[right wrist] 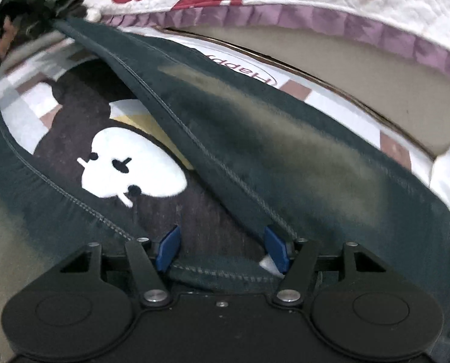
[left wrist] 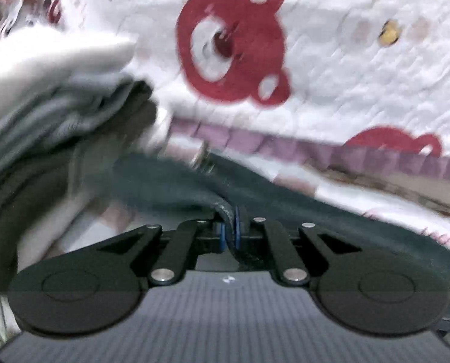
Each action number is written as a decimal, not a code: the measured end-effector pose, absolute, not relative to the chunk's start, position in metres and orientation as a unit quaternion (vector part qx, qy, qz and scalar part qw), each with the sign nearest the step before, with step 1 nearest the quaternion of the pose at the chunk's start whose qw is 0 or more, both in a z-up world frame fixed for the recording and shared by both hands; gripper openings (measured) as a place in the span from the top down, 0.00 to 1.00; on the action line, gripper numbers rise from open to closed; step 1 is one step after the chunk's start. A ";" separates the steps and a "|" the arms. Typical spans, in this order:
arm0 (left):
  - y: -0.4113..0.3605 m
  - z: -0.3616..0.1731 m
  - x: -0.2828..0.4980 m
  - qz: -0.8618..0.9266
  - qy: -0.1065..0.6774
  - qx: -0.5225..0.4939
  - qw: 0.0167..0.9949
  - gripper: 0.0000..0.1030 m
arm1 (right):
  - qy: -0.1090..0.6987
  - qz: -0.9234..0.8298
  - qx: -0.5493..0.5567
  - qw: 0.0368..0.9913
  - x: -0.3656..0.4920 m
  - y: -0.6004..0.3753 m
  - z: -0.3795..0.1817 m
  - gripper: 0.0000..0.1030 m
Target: Fold clothes
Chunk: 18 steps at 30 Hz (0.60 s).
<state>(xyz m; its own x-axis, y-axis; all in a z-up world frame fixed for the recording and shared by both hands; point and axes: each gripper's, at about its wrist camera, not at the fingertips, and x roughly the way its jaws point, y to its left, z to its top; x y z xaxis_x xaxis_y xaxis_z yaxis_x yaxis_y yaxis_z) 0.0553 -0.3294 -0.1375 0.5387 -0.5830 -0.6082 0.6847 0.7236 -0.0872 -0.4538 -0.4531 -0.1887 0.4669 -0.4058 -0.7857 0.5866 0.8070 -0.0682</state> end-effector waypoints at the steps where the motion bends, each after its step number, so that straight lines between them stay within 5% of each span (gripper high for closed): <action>1: -0.327 -0.151 0.060 -0.356 0.337 0.081 0.868 0.94 | 0.418 -0.293 0.125 0.851 -0.459 -0.456 -0.189 0.35; 9: -0.318 -0.189 0.070 -0.358 0.378 0.114 0.846 0.89 | 0.338 -0.299 0.214 0.866 -0.467 -0.483 -0.163 0.36; 18: -0.324 -0.188 0.071 -0.363 0.386 0.139 0.836 0.86 | 0.418 -0.348 0.221 0.810 -0.441 -0.511 -0.192 0.34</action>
<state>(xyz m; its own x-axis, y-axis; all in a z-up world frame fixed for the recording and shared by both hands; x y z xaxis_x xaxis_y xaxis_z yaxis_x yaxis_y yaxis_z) 0.0711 -0.3244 -0.1883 0.4379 -0.5010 -0.7465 0.7152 0.6972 -0.0484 -0.4408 -0.5109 -0.1915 0.4090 -0.3789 -0.8302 0.7480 0.6603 0.0671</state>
